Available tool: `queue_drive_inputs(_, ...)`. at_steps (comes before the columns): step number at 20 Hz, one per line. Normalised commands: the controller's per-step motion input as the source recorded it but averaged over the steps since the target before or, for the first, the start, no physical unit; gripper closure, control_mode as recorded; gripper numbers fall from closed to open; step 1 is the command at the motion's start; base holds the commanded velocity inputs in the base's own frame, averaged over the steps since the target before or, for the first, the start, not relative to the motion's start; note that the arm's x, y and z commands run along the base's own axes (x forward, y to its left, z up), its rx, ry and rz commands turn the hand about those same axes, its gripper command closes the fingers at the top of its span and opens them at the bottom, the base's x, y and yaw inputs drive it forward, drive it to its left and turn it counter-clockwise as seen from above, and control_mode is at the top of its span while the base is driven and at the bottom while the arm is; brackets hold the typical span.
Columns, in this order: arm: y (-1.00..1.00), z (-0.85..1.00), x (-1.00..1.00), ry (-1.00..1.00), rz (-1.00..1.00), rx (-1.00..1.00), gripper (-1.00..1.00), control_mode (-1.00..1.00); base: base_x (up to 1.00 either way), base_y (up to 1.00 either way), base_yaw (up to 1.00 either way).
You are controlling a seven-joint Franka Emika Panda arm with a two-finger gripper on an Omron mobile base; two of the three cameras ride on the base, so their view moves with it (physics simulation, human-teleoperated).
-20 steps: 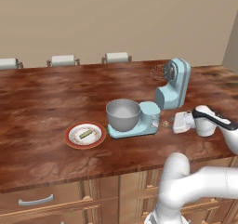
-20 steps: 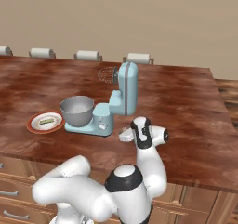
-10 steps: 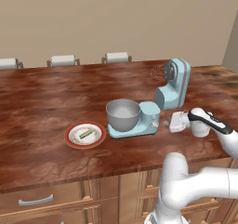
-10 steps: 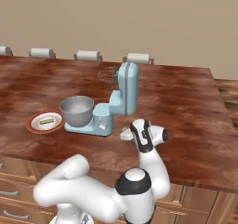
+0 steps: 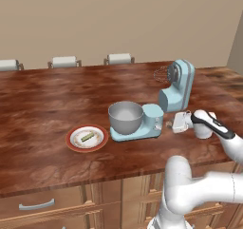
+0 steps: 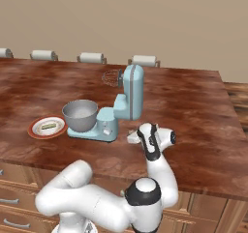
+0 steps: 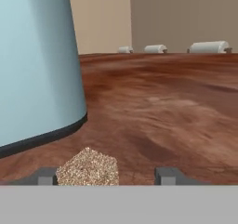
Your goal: Add butter and sugar cubes to the stand mixer bowl and then turn on the stand mixer to begin making frosting.
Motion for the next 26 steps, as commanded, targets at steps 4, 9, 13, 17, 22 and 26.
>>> queue_drive_inputs(4, 0.07, -0.31, 0.00, 0.00, 0.00, 0.00, 1.00, -1.00, 0.00, 0.00, 0.00)
queue_drive_inputs(9, -0.01, -0.02, -0.28, -0.05, -0.01, 0.00, 1.00, -1.00, 0.00, 0.00, 0.00)
queue_drive_inputs(13, -0.22, 0.24, -0.94, -0.12, -0.03, 0.00, 1.00, -1.00, 0.00, 0.00, 0.00)
queue_drive_inputs(17, -0.19, 0.71, -1.00, -0.15, -0.02, 0.00, 1.00, -1.00, 0.00, 0.00, 0.00)
queue_drive_inputs(22, 0.00, 1.00, -0.92, -0.05, -0.07, -0.06, 1.00, -1.00, 0.00, 0.00, 0.00)
queue_drive_inputs(26, 0.00, 0.91, -0.99, 0.00, -0.09, -0.11, 1.00, -1.00, 0.00, 0.00, 0.00)
